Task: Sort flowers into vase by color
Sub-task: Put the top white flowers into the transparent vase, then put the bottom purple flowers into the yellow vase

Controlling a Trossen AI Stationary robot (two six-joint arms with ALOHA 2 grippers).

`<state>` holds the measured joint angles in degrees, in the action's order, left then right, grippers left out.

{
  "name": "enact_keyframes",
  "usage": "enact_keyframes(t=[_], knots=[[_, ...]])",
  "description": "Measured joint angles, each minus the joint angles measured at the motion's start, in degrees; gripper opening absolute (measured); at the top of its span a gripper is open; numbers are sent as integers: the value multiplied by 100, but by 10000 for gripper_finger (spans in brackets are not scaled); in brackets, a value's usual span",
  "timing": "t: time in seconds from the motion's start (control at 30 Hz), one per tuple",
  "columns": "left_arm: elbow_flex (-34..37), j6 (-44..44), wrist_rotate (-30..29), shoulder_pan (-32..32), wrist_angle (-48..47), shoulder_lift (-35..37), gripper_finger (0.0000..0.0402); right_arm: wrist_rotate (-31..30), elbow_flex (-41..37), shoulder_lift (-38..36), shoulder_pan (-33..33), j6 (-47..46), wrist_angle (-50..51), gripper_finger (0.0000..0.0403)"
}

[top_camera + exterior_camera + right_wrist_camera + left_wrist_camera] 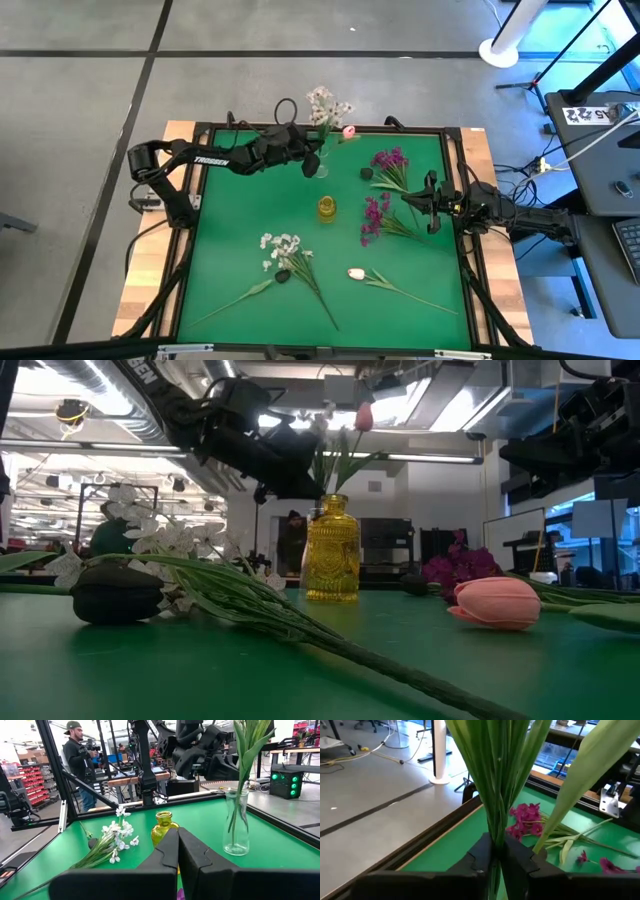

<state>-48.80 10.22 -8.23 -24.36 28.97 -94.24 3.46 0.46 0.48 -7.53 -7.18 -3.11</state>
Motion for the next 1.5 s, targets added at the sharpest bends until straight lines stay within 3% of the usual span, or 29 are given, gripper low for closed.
enact_keyframes(t=[0.43,0.63,0.83,1.0,1.2,1.5], knots=[[0,-25,0,138,-8,70,159,2,-1,-1,0,18,2,1],[-3,-31,-9,227,-553,784,197,0,1,0,0,22,22,1],[-11,-29,-538,493,-2492,1998,206,2,0,0,0,24,20,1],[-11,386,-931,1083,-3889,2917,206,1,0,-1,0,125,17,1],[-11,1254,-1008,2125,-4322,3484,206,2,-1,0,0,168,-24,1],[-11,2403,-2195,3444,-4500,3306,206,127,-1,-1,0,156,-26,1]])
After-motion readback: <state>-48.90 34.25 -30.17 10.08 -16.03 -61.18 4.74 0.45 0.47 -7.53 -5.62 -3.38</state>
